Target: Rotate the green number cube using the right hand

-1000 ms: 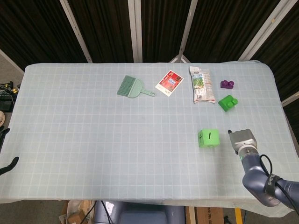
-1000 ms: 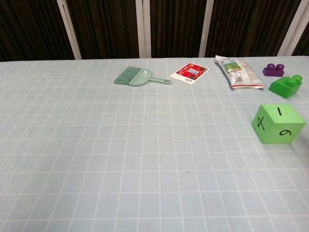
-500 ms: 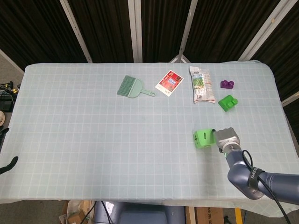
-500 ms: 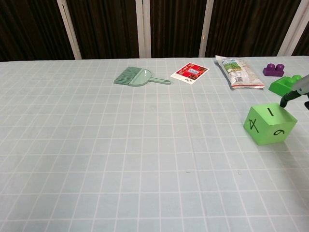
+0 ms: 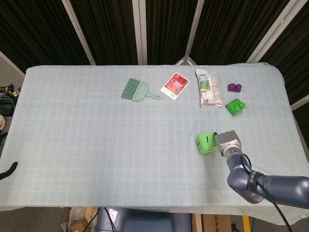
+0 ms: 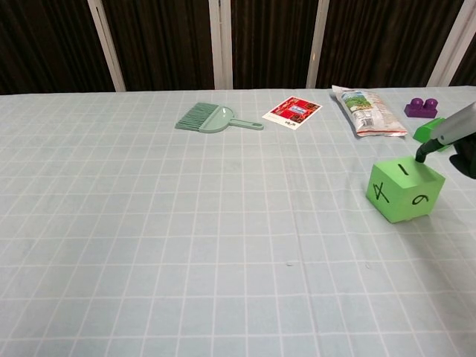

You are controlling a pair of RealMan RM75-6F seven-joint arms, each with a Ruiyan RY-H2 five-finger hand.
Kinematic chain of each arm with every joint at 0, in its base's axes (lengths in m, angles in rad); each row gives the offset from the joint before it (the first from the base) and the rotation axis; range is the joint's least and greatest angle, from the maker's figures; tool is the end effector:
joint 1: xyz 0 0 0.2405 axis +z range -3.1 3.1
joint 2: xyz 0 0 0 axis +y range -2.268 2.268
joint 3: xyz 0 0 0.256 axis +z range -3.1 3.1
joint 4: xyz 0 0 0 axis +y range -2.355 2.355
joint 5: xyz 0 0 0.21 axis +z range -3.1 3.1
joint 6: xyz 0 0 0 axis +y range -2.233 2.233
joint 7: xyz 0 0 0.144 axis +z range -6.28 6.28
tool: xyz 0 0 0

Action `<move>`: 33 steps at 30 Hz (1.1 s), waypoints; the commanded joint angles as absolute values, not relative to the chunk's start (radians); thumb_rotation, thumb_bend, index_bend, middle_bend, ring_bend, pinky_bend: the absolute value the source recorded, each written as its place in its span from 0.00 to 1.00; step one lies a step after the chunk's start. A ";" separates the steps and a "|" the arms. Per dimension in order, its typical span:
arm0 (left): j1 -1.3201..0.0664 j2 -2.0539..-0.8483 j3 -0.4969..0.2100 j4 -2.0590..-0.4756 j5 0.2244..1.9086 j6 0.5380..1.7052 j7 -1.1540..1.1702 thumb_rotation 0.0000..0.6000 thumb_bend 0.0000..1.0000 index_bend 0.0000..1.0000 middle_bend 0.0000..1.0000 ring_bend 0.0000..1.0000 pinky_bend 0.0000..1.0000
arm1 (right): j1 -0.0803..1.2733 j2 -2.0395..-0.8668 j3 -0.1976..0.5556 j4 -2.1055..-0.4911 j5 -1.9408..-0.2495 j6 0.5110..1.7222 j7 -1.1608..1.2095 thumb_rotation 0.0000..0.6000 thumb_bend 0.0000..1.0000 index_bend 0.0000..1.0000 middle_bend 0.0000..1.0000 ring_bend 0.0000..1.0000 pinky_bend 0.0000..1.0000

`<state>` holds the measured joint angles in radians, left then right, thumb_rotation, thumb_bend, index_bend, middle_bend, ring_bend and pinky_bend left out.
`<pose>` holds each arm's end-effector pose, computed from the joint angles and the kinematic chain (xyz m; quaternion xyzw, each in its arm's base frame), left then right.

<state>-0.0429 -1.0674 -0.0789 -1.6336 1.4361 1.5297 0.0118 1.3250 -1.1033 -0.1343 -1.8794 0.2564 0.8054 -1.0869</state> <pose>-0.3209 0.1731 0.1874 -0.5591 -0.3783 -0.3768 0.6343 -0.1586 -0.3456 0.0717 0.7705 -0.4227 -0.0511 0.4743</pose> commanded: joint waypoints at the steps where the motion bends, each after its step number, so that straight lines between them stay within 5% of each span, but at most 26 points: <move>1: -0.043 -1.067 -0.080 -1.633 1.435 1.529 0.012 1.00 0.34 0.12 0.04 0.00 0.16 | 1.344 -1.115 -0.134 -1.878 0.268 0.803 -1.087 1.00 0.97 0.09 0.84 0.84 0.72; 33: -0.046 -1.073 -0.083 -1.628 1.427 1.525 0.020 1.00 0.34 0.12 0.03 0.00 0.16 | 1.448 -1.101 -0.187 -1.904 0.334 0.789 -1.057 1.00 0.97 0.14 0.84 0.84 0.72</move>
<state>-0.0464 -1.0728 -0.0828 -1.6280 1.4273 1.5254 0.0197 1.4470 -1.1045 -0.1832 -1.9037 0.3303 0.7928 -1.0570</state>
